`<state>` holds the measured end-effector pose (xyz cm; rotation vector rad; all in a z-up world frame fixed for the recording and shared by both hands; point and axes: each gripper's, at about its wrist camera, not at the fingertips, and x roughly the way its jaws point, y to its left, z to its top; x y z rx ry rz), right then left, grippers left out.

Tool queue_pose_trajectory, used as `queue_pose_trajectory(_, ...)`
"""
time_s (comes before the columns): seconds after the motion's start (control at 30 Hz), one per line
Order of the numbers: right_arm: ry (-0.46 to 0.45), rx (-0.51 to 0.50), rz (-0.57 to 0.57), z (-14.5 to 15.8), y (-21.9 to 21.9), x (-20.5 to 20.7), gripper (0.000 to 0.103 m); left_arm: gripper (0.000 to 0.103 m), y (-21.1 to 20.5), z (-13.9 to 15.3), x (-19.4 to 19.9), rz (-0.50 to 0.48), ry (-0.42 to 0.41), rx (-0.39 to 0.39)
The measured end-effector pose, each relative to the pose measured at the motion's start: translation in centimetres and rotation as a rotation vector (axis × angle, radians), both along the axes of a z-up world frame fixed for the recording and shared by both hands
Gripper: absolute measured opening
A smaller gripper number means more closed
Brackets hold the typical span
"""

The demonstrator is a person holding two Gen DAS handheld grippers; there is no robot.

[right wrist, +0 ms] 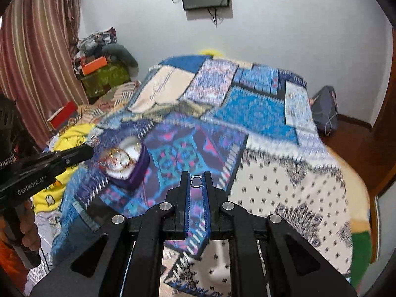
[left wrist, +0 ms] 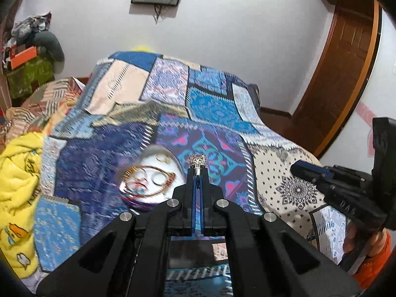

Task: Organize jewelry
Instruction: 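Carry both silver rings over the heart tin with both tools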

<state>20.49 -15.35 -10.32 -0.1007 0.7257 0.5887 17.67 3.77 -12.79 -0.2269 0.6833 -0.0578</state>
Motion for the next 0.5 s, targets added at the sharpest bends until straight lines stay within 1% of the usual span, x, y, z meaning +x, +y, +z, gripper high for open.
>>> queue_pose_trajectory(0.13,-0.035,0.014,0.004,1.5,0.8,0.2,0.008,0.001,1.6,0.9,-0.6,0.024,-0.027,0.008)
queue_pose_trajectory(0.27,-0.052,0.025,0.027,2.2,2.4,0.3,0.008,0.001,3.1,1.3,-0.9,0.041,-0.046,0.021)
queue_pose_trajectory(0.4,-0.037,0.037,0.071,1.6,4.8,0.1,0.008,0.001,4.6,0.8,-0.6,0.052,-0.039,0.025)
queue_pose_trajectory(0.5,-0.015,0.042,0.105,0.8,6.5,0.0,0.008,0.001,5.5,0.0,-0.3,0.047,-0.020,0.011)
